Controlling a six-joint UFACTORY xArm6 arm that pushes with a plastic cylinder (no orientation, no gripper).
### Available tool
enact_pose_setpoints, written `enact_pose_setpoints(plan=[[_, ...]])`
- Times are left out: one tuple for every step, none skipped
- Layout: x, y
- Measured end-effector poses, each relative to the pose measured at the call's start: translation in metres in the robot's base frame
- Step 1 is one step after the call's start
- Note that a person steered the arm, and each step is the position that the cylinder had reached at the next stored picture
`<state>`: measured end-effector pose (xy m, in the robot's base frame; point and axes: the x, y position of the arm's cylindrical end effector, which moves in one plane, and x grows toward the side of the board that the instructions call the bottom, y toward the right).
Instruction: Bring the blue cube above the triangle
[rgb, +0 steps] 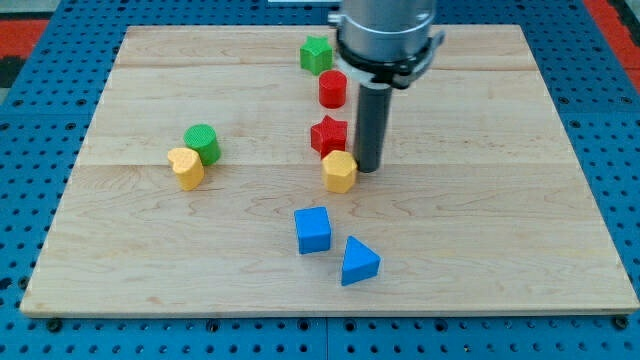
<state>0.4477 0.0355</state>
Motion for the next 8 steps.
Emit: enact_pose_setpoints(plan=[[0.005,-0.025],[0.023,0.014],[0.068,0.059],[0.141,0.077],[0.17,0.048],[0.17,-0.014],[0.148,-0.078],[0.116,-0.08]])
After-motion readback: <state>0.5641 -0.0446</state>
